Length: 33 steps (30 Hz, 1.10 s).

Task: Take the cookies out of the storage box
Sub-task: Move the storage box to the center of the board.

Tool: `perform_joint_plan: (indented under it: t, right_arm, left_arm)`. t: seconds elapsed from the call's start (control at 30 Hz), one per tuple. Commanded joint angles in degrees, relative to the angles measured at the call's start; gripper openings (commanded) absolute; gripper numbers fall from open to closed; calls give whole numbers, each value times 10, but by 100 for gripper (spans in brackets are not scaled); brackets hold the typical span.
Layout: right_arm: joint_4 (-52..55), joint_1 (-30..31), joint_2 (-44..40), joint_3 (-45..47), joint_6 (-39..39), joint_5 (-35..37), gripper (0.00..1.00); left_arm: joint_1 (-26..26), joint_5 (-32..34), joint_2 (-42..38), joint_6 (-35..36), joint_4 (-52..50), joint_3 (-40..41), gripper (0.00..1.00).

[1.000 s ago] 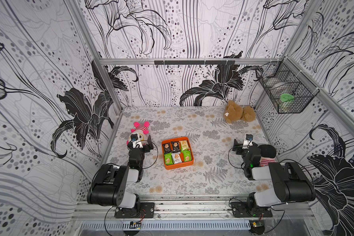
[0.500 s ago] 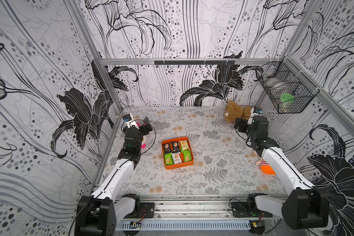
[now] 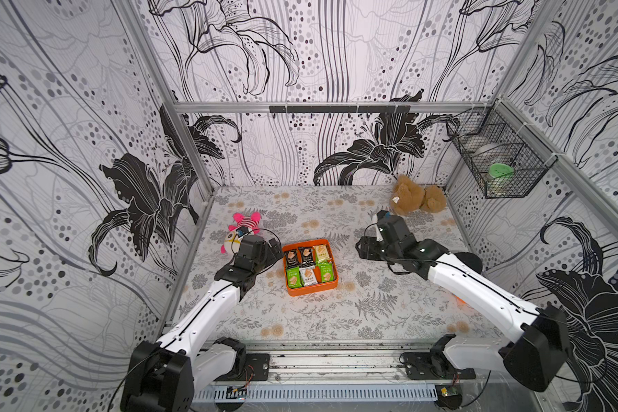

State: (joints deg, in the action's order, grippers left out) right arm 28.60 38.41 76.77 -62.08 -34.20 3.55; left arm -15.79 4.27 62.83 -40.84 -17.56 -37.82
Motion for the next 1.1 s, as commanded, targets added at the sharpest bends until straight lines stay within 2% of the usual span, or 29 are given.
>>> perform_joint_plan:
  t: [0.0,0.1,0.2,0.43,0.67,0.87,1.0,1.07]
  right_arm:
    - [34,56,81,-41,-16,20,67]
    - [50,82,145,-92,-9,45,62]
    - [53,85,206,-139,-5,36,57]
    - [91,87,313,-238,20,66,45]
    - [105,87,363,-274,30,85,39]
    - [117,86,395,-301,44,90,27]
    - [123,86,404,-304,47,97,26]
    - [122,86,406,-302,48,98,21]
  left_arm:
    - [-5,-22,-14,-48,-17,18,97]
    - [-5,-21,-17,-49,-25,29,97]
    - [-5,-29,-17,-51,-24,43,97]
    - [-5,-32,-18,-59,0,71,97]
    - [-5,-24,-17,-51,-7,63,97]
    - [-5,-15,-17,-44,-12,59,97]
    - [-5,-13,-16,-40,-15,54,97]
    - [-5,-11,-15,-39,-17,52,97]
